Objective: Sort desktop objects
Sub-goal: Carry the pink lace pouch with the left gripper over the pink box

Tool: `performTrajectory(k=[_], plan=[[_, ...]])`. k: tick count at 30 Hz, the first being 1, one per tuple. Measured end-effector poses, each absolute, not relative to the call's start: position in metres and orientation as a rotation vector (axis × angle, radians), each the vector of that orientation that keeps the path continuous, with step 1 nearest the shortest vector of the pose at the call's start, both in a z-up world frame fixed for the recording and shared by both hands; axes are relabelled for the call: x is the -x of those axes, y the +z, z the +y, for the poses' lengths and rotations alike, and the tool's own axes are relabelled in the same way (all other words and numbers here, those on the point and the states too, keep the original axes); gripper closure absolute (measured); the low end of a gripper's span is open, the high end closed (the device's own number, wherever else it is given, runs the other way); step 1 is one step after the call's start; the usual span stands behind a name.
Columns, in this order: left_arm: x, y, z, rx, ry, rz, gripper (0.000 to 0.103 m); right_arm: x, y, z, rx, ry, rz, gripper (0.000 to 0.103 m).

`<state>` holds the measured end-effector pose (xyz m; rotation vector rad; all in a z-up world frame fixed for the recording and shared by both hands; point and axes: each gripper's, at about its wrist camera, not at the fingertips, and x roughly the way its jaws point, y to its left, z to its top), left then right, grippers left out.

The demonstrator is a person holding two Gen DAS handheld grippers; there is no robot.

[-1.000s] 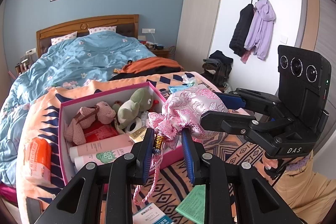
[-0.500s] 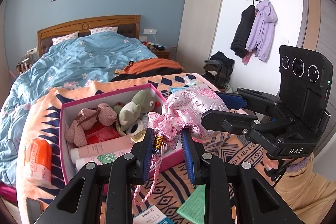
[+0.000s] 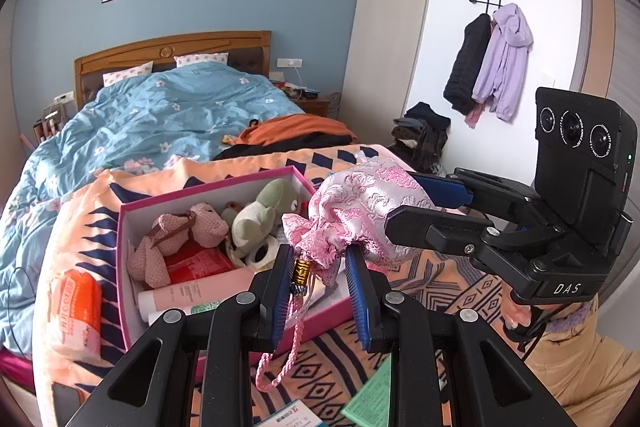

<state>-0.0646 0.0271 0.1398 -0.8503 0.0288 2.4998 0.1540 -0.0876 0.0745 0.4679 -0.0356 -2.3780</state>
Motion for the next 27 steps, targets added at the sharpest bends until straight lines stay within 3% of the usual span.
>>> performTrajectory(k=[27], plan=[[0.094,0.135,0.020,0.857,2.535,-0.019,0.077,-0.118,0.074,-0.086,-0.473,-2.363,-0.096,0.059]])
